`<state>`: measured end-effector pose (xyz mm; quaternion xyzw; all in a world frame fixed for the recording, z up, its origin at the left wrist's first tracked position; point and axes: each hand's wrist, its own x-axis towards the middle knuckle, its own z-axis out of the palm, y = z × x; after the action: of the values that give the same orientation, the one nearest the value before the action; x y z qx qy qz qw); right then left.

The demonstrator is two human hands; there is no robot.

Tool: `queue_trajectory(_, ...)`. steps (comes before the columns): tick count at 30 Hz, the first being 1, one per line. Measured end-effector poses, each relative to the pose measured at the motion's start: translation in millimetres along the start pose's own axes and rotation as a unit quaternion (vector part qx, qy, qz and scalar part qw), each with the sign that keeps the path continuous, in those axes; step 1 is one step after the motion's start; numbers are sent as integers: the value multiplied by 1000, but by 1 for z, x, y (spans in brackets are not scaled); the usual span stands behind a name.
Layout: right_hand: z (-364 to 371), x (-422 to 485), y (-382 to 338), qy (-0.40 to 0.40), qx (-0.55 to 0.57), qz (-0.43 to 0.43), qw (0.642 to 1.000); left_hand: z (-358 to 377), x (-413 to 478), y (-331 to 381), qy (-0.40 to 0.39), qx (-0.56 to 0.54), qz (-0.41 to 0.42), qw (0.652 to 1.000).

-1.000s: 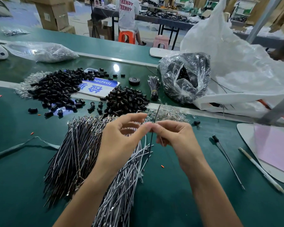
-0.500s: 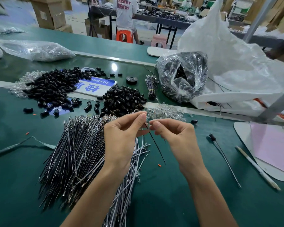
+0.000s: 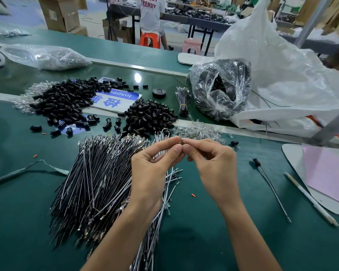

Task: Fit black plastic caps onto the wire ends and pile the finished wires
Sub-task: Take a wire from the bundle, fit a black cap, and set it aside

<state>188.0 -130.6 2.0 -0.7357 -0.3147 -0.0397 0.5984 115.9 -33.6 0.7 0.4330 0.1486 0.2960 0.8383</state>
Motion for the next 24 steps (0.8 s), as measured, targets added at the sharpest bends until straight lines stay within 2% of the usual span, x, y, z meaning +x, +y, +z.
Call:
queue_trajectory(5, -2, -1, 4, -14, -51, -67, 996, -2, 2, 1, 4, 2, -20, 1000)
queue_trajectory(8, -3, -1, 9, -24, -67, -76, 995, -4, 4, -2, 14, 20, -28, 999)
queue_trajectory(14, -3, -2, 19, -35, -58, -40, 997, -8, 7, -5, 26, 117, -22, 993)
queue_trajectory(20, -2, -1, 24, -62, 24, 50, 996, -12, 12, -3, 28, 150, -13, 988)
queue_trajectory(24, 0, 2, 28, -61, 25, 84, 994, -12, 22, -2, 5, 188, -15, 982)
